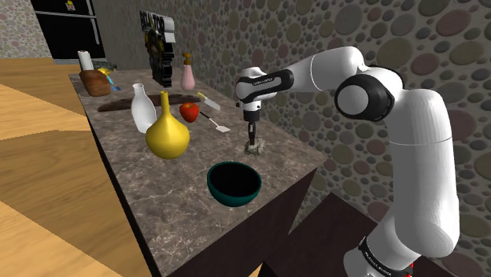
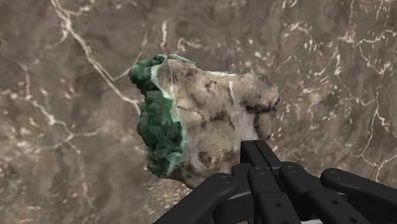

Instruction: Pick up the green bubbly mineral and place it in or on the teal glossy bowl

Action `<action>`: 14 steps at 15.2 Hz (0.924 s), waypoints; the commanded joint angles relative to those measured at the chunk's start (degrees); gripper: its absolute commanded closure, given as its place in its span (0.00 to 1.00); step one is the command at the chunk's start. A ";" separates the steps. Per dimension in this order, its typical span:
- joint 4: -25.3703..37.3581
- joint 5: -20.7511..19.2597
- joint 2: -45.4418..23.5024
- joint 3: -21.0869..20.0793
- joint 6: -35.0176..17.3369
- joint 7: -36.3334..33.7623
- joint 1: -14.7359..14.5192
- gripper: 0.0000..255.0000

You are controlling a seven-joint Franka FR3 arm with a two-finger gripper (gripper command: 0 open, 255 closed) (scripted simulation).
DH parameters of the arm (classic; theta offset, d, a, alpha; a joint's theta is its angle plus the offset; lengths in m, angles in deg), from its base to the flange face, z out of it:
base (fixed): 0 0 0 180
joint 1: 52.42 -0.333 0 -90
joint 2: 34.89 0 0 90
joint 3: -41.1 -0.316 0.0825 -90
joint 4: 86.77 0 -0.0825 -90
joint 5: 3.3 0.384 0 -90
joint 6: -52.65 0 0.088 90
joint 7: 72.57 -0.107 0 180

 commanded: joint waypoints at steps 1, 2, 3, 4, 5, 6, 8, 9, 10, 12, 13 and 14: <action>-0.44 0.14 -0.53 -0.18 0.05 -0.07 -0.15 1.00; -0.04 0.15 -0.91 -0.18 0.07 -0.01 -0.08 1.00; 0.13 0.05 -0.16 -0.02 -0.05 0.01 0.00 1.00; 0.13 0.05 -0.16 -0.02 -0.05 0.01 0.00 0.00; 4.42 -7.17 -3.61 0.26 2.48 0.88 -3.63 0.00; 7.53 -14.09 -6.78 0.81 4.32 2.23 -7.45 0.00; 9.42 -21.88 -10.07 2.01 5.37 4.23 -12.24 0.00; 8.62 -21.91 -10.02 2.13 4.60 4.16 -12.18 0.00; 7.83 -21.97 -9.97 2.19 3.84 4.08 -12.07 0.00; 6.33 -22.12 -9.91 2.29 2.35 3.90 -11.84 0.00; 5.62 -22.20 -9.91 2.33 1.62 3.81 -11.71 0.00; 4.92 -22.29 -9.92 2.37 0.89 3.73 -11.58 0.00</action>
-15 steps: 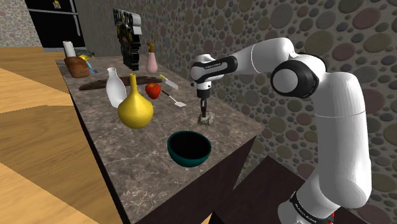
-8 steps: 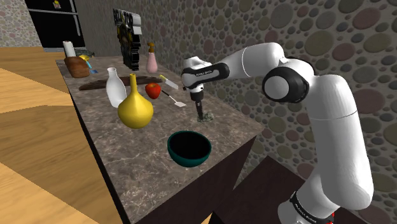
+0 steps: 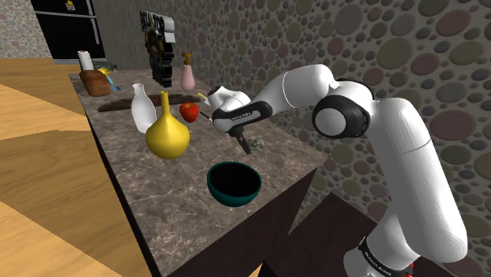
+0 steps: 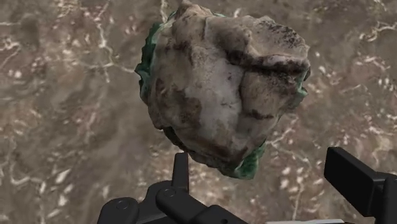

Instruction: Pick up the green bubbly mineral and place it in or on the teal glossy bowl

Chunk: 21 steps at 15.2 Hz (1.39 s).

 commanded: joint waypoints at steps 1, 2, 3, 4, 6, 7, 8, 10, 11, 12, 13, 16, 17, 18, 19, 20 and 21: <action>-2.40 -0.25 -0.19 0.23 -1.56 -0.28 0.39 0.00; -2.40 -0.24 -0.19 0.24 -1.56 -0.27 0.39 0.00; -2.40 -0.23 -0.20 0.25 -1.56 -0.27 0.38 0.00; -2.41 -0.23 -0.19 0.26 -1.56 -0.27 0.38 0.00; -2.41 -0.23 -0.19 0.26 -1.56 -0.27 0.38 0.00; -2.41 -0.23 -0.19 0.26 -1.56 -0.27 0.38 0.00; -2.41 -0.23 -0.19 0.26 -1.56 -0.27 0.38 0.00; -2.41 -0.23 -0.19 0.26 -1.56 -0.27 0.38 1.00; -2.41 -0.23 -0.19 0.26 -1.56 -0.27 0.38 1.00; -2.37 -0.25 -0.18 0.29 -1.56 -0.15 0.47 1.00; -2.40 -0.25 -0.16 0.31 -1.59 -0.10 0.51 1.00; -2.08 -0.24 -0.14 0.33 -1.29 0.07 0.56 1.00; -2.04 -0.24 -0.08 0.34 -1.21 0.13 0.58 1.00; -2.00 -0.24 -0.09 0.34 -1.17 0.13 0.56 1.00; -1.91 -0.29 0.05 0.37 -1.28 0.09 0.55 1.00; -1.91 -0.29 0.05 0.37 -1.28 0.09 0.55 0.00; -8.32 -3.82 4.05 -0.59 -4.56 6.91 -0.05 0.00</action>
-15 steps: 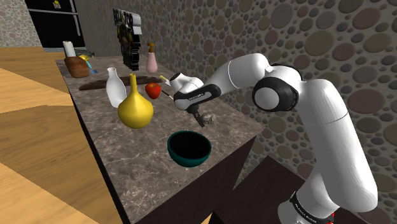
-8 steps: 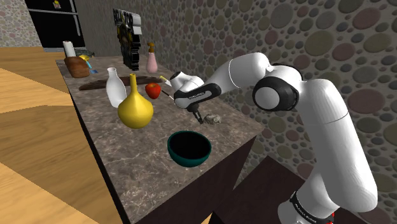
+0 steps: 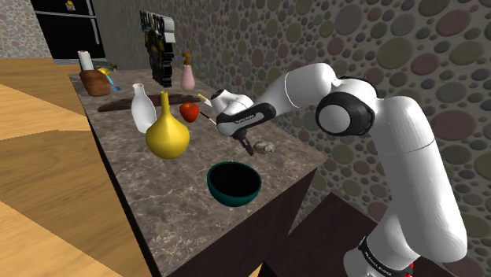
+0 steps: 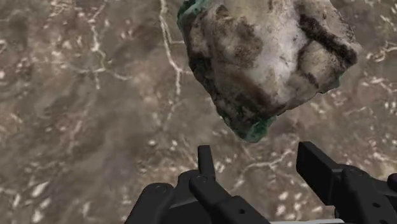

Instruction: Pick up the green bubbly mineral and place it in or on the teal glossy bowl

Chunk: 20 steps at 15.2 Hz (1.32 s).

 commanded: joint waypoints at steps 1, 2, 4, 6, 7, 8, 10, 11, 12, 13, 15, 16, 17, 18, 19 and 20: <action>-9.88 -5.57 6.31 -1.50 -5.25 11.24 -0.51 0.00; -16.05 -9.02 10.47 -2.44 -8.77 18.29 -0.28 0.00; -27.44 -15.35 18.65 -4.08 -16.10 33.51 1.45 0.00; -36.89 -20.09 26.21 -5.08 -23.84 51.24 4.60 0.00; -40.65 -21.43 29.52 -5.25 -27.82 61.45 6.56 0.00; -40.86 -21.48 29.70 -5.20 -28.06 62.11 6.64 0.00; -40.90 -22.18 28.62 -4.75 -29.30 61.69 6.92 0.00; -40.91 -22.54 28.07 -4.55 -29.91 61.47 7.09 0.00; -40.90 -22.90 27.51 -4.35 -30.52 61.26 7.26 0.00; -40.87 -23.27 26.94 -4.15 -31.12 61.03 7.42 0.00; -40.75 -24.21 25.44 -3.63 -32.66 60.45 7.84 0.00; -40.76 -24.21 25.44 -3.63 -32.66 60.45 7.84 0.00; -40.75 -24.21 25.44 -3.63 -32.66 60.45 7.83 0.00; -40.75 -24.21 25.44 -3.63 -32.66 60.45 7.83 0.00; -40.75 -24.21 25.44 -3.63 -32.66 60.45 7.83 0.00; -40.75 -24.21 25.44 -3.63 -32.66 60.45 7.83 0.00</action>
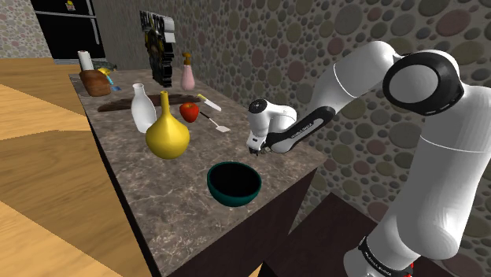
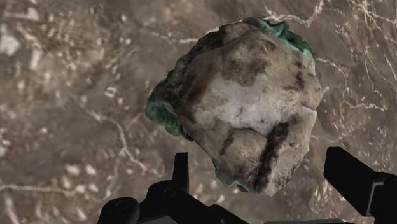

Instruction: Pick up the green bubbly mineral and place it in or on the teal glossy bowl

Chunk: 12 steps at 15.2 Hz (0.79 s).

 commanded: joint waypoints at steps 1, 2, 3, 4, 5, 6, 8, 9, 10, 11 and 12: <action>0.00 -0.02 -0.02 0.01 -0.03 -0.01 0.01 0.00; 0.00 -0.02 -0.02 0.01 -0.03 -0.01 0.01 0.00; 0.00 -0.01 -0.01 0.01 -0.02 -0.01 0.00 0.00; 0.00 -0.01 -0.01 0.01 -0.02 -0.01 0.00 1.00; 0.00 -0.01 -0.01 0.01 -0.02 -0.01 0.00 1.00; 0.01 -0.01 -0.02 0.01 -0.02 0.00 0.01 1.00; 0.01 -0.01 -0.01 0.01 -0.01 0.01 0.01 1.00; 0.01 -0.01 -0.02 0.00 -0.02 0.00 0.01 1.00; 0.02 -0.01 -0.03 0.00 -0.01 0.00 0.00 1.00; 0.02 0.00 -0.03 0.00 -0.01 0.00 0.00 1.00; 0.02 0.00 -0.03 0.00 -0.01 0.00 0.00 1.00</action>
